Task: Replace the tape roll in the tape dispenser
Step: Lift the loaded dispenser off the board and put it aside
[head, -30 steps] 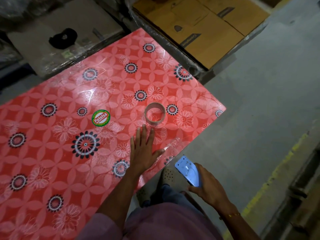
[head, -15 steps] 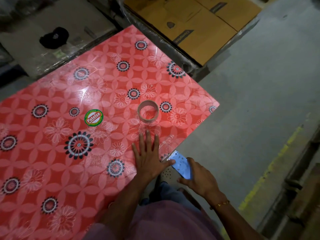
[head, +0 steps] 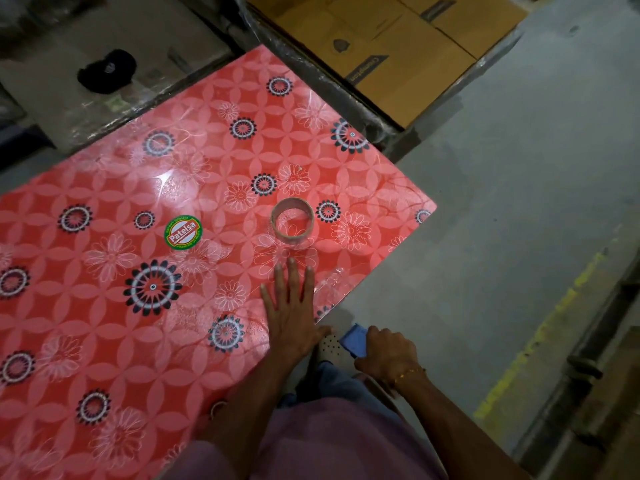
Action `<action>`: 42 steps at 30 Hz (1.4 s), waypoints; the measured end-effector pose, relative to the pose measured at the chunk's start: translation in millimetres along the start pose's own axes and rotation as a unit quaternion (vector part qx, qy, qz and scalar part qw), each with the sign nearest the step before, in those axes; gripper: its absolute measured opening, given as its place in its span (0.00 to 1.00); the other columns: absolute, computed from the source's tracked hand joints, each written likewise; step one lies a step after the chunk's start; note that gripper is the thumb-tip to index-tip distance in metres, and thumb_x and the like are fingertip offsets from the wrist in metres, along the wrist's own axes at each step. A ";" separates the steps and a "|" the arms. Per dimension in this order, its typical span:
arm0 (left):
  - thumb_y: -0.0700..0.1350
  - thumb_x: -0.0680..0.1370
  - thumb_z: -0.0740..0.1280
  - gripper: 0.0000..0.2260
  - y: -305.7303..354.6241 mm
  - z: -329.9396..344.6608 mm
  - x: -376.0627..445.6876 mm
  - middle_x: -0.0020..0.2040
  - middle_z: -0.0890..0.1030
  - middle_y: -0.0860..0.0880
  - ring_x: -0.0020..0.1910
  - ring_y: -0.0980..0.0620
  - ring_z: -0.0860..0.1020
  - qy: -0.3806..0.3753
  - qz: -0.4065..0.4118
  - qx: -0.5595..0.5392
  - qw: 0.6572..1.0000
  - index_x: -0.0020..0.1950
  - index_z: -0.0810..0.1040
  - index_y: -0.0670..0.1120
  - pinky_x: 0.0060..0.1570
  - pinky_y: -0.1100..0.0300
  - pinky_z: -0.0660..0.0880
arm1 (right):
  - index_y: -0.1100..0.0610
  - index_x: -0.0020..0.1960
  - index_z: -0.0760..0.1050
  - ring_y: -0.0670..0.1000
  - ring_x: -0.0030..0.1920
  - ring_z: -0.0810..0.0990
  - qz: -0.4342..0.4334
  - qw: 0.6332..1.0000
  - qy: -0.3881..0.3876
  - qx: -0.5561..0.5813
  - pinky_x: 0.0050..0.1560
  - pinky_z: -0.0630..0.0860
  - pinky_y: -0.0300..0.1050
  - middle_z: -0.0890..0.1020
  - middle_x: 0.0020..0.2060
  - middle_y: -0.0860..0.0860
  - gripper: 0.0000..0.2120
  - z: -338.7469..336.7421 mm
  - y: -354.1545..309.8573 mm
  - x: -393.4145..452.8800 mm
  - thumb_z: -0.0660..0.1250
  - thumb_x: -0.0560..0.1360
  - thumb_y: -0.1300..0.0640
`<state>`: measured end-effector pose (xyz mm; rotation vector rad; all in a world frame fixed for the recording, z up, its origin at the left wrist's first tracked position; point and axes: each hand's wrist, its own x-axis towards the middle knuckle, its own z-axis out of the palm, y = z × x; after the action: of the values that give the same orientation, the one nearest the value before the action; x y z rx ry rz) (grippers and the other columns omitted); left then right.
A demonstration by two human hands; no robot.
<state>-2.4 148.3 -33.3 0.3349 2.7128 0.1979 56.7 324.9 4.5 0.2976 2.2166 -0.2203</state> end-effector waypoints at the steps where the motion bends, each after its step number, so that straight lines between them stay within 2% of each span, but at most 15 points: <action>1: 0.76 0.64 0.65 0.58 -3.1 0.6 1.2 0.79 0.33 0.42 0.77 0.38 0.32 0.003 0.005 -0.008 1.000 0.80 0.36 0.50 0.69 0.38 0.26 | 0.56 0.68 0.69 0.58 0.64 0.78 0.003 1.000 -0.010 0.017 0.59 0.75 0.50 0.77 0.65 0.55 0.28 1.2 4.5 1.4 0.68 0.74 0.41; 5: 0.77 0.72 0.46 0.47 -22.0 -0.9 -12.2 0.80 0.37 0.43 0.79 0.43 0.34 0.022 0.054 -0.027 0.998 0.81 0.42 0.47 0.75 0.44 0.31 | 0.56 0.63 0.73 0.58 0.57 0.81 -0.004 0.993 -0.011 0.118 0.50 0.75 0.46 0.80 0.60 0.54 0.27 -10.9 22.8 3.7 0.70 0.70 0.42; 6: 0.74 0.75 0.47 0.44 -26.6 2.5 -20.4 0.81 0.41 0.42 0.80 0.43 0.38 0.037 0.069 -0.044 0.996 0.81 0.45 0.46 0.76 0.44 0.37 | 0.55 0.61 0.74 0.57 0.55 0.81 -0.011 0.991 -0.010 0.136 0.49 0.74 0.45 0.81 0.59 0.54 0.26 -16.5 26.0 4.8 0.71 0.69 0.42; 9: 0.57 0.77 0.66 0.35 -33.9 16.8 -47.9 0.80 0.55 0.39 0.79 0.39 0.53 0.105 0.100 -0.091 0.985 0.78 0.59 0.42 0.74 0.43 0.55 | 0.53 0.59 0.76 0.54 0.52 0.81 -0.037 0.986 -0.016 0.162 0.48 0.74 0.46 0.83 0.55 0.51 0.23 -35.1 31.3 4.2 0.72 0.70 0.40; 13: 0.52 0.75 0.62 0.26 -25.3 21.7 -68.2 0.72 0.70 0.39 0.71 0.40 0.66 0.144 0.082 -0.092 0.982 0.71 0.70 0.41 0.66 0.43 0.66 | 0.49 0.56 0.75 0.50 0.48 0.80 -0.080 0.981 -0.024 0.172 0.43 0.73 0.43 0.82 0.50 0.47 0.21 -57.5 35.8 -3.7 0.72 0.70 0.37; 16: 0.51 0.75 0.60 0.21 -14.1 14.0 -72.7 0.64 0.75 0.43 0.61 0.43 0.73 0.171 0.054 -0.095 0.979 0.65 0.75 0.44 0.56 0.47 0.74 | 0.47 0.54 0.76 0.47 0.46 0.81 -0.115 0.972 -0.031 0.202 0.46 0.75 0.44 0.82 0.47 0.44 0.19 -69.2 40.3 -9.5 0.73 0.70 0.37; 21: 0.51 0.79 0.57 0.16 -11.0 2.7 -66.8 0.56 0.79 0.45 0.52 0.44 0.75 0.210 0.053 -0.065 0.974 0.57 0.79 0.45 0.44 0.50 0.74 | 0.45 0.54 0.77 0.49 0.46 0.81 -0.175 0.961 -0.030 0.210 0.49 0.78 0.53 0.83 0.46 0.46 0.23 -87.3 37.9 -7.4 0.72 0.66 0.34; 25: 0.48 0.78 0.58 0.13 -8.6 0.1 -67.0 0.52 0.80 0.47 0.48 0.45 0.76 0.224 0.091 -0.024 0.970 0.52 0.80 0.45 0.38 0.52 0.73 | 0.42 0.58 0.76 0.45 0.49 0.81 -0.214 0.950 -0.031 0.224 0.51 0.77 0.48 0.82 0.50 0.42 0.21 -106.6 23.8 0.1 0.75 0.69 0.37; 29: 0.46 0.76 0.62 0.10 -13.8 7.8 -72.3 0.57 0.78 0.47 0.54 0.45 0.75 0.243 0.090 -0.022 0.966 0.53 0.80 0.45 0.41 0.52 0.72 | 0.45 0.61 0.77 0.40 0.46 0.80 -0.263 0.929 -0.048 0.255 0.43 0.73 0.35 0.82 0.49 0.43 0.20 -124.8 0.8 8.4 0.77 0.71 0.45; 32: 0.43 0.73 0.67 0.08 -17.4 11.5 -77.6 0.59 0.78 0.47 0.56 0.45 0.76 0.237 0.094 -0.027 0.966 0.51 0.80 0.46 0.43 0.53 0.70 | 0.47 0.62 0.78 0.35 0.44 0.81 -0.289 0.911 -0.068 0.287 0.43 0.74 0.31 0.83 0.49 0.42 0.17 -133.3 -21.3 15.7 0.75 0.74 0.51; 35: 0.44 0.72 0.68 0.06 -21.3 12.5 -82.7 0.58 0.79 0.49 0.54 0.46 0.77 0.228 0.072 -0.032 0.970 0.48 0.80 0.47 0.44 0.52 0.70 | 0.49 0.64 0.77 0.44 0.55 0.82 -0.307 0.890 -0.070 0.331 0.50 0.75 0.39 0.83 0.57 0.45 0.18 -132.8 -47.3 22.1 0.74 0.75 0.53; 38: 0.46 0.71 0.67 0.08 -37.7 11.2 -87.3 0.55 0.80 0.49 0.52 0.46 0.78 0.229 0.017 -0.045 0.972 0.48 0.81 0.47 0.47 0.52 0.72 | 0.53 0.58 0.75 0.49 0.56 0.82 -0.318 0.860 -0.076 0.393 0.50 0.75 0.44 0.83 0.59 0.53 0.13 -125.2 -77.0 25.0 0.73 0.76 0.56; 40: 0.47 0.73 0.63 0.10 -57.1 8.4 -88.4 0.53 0.81 0.48 0.52 0.48 0.78 0.248 -0.058 -0.131 0.958 0.48 0.82 0.46 0.52 0.54 0.71 | 0.56 0.52 0.73 0.51 0.56 0.83 -0.327 0.852 -0.088 0.399 0.49 0.74 0.45 0.84 0.59 0.53 0.10 -118.6 -99.2 29.0 0.73 0.76 0.57; 41: 0.48 0.74 0.61 0.13 -68.9 4.8 -88.8 0.53 0.82 0.47 0.52 0.49 0.78 0.260 -0.119 -0.232 0.930 0.50 0.83 0.45 0.54 0.56 0.71 | 0.57 0.49 0.71 0.49 0.52 0.85 -0.331 0.851 -0.098 0.396 0.46 0.75 0.42 0.86 0.54 0.50 0.10 -114.7 -111.2 31.1 0.72 0.76 0.58; 42: 0.51 0.75 0.60 0.16 -79.8 -3.4 -89.2 0.52 0.83 0.46 0.52 0.50 0.78 0.256 -0.188 -0.357 0.879 0.52 0.83 0.44 0.54 0.57 0.72 | 0.58 0.48 0.70 0.45 0.45 0.85 -0.333 0.848 -0.110 0.398 0.42 0.75 0.38 0.87 0.46 0.47 0.09 -112.2 -123.3 30.6 0.71 0.77 0.61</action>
<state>59.5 48.0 -12.0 -0.5278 2.8605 1.2757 -81.1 240.3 55.5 -0.0820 1.8105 -1.4900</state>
